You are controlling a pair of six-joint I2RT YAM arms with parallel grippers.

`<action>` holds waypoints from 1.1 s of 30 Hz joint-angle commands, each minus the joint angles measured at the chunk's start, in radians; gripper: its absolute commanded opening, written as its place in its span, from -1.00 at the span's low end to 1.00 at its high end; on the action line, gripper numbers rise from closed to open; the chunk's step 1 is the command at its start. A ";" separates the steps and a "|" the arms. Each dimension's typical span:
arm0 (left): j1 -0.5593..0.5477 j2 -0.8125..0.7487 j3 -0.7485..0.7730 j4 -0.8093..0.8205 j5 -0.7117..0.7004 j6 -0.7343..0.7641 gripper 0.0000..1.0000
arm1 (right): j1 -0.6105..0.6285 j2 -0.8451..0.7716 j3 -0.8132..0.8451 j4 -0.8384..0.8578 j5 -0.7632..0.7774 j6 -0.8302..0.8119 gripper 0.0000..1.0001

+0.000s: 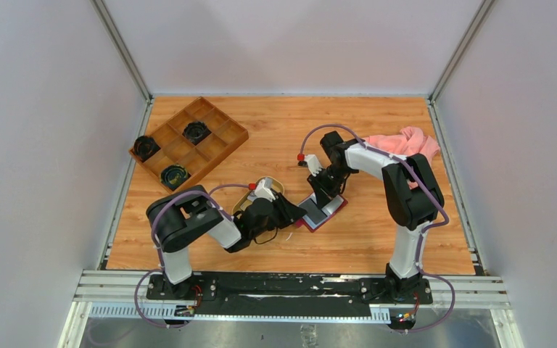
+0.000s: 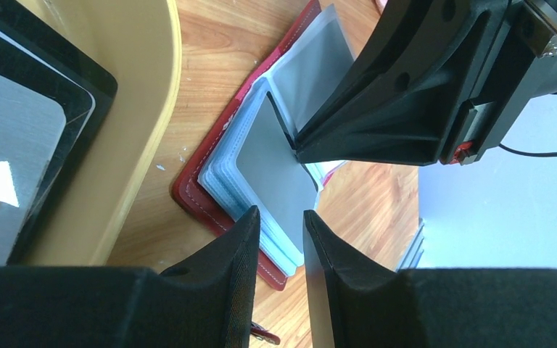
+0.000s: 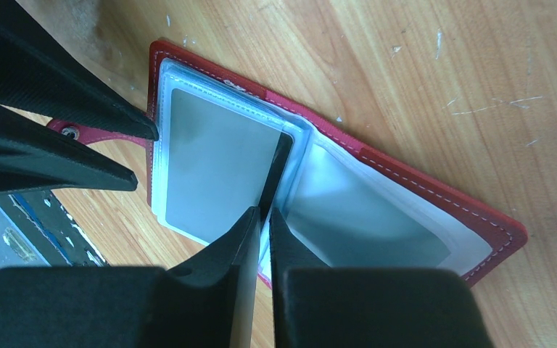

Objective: Put the credit cards into the card holder
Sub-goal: Insert the credit card into the card holder.

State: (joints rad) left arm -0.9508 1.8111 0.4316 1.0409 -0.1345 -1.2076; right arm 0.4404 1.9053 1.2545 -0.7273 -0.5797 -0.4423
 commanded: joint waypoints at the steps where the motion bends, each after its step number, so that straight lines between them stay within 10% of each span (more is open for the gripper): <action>1: 0.006 -0.022 -0.003 -0.020 -0.021 0.019 -0.38 | 0.006 0.038 0.007 -0.050 0.015 -0.021 -0.74; 33: 0.035 0.077 0.010 0.083 0.015 -0.039 -0.41 | 0.006 0.039 0.009 -0.054 0.009 -0.024 -0.74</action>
State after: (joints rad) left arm -0.9298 1.8584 0.4328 1.1095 -0.1139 -1.2354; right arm 0.4404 1.9106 1.2621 -0.7361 -0.5804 -0.4427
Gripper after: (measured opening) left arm 0.298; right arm 0.131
